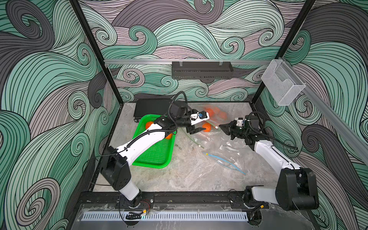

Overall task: Open the zip-top bag and take out the orange
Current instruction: Unzip the zipper on the zipper food storage bag.

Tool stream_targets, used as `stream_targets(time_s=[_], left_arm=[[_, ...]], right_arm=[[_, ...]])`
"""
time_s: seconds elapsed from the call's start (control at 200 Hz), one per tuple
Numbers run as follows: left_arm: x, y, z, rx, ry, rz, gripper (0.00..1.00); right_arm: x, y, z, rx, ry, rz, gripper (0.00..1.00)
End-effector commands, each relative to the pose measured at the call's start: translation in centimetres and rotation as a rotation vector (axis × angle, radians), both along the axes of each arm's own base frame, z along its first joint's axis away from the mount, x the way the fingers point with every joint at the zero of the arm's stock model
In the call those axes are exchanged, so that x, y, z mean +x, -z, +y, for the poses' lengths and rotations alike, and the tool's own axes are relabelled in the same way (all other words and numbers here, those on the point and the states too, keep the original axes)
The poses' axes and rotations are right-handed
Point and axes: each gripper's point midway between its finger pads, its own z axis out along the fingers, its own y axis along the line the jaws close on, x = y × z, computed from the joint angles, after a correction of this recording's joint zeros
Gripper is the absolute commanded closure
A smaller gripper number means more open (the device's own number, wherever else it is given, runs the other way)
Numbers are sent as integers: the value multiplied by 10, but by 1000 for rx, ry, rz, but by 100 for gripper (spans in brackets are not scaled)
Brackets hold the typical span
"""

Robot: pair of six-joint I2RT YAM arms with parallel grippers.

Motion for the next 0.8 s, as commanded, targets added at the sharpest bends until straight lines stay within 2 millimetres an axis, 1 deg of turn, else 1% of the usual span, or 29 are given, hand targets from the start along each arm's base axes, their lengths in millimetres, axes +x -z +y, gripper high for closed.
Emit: stream_targets(time_s=[0.0,0.085,0.14,0.19,0.235,0.37,0.46,0.525,0.605,0.725,0.796], left_arm=[[9,2,-24,102,80,-240,24],[20,19,-39,140,73,-327,26],[32,23,-46,137,27,-397,31],[38,24,-52,132,5,-454,37],[42,25,-56,128,-11,-475,40],[41,26,-67,109,-9,-495,41],[44,33,-69,126,-12,-493,44],[47,31,-71,114,-29,-476,47],[47,35,-71,131,-23,-461,52],[45,35,-72,128,-11,-456,58],[42,35,-73,122,-3,-445,64]], right_arm=[[-3,-9,5,45,-20,6,100],[-3,-10,6,56,-29,12,100],[-4,-10,6,54,-29,16,100],[-5,-11,6,53,-30,13,100],[-5,-10,6,53,-31,17,100],[-5,-7,6,52,-32,23,100],[-6,-7,6,55,-32,27,100],[-7,-8,5,60,-25,32,100],[-7,-11,5,57,-24,25,100],[-8,-12,6,62,-28,31,100],[-8,-11,6,65,-29,35,100]])
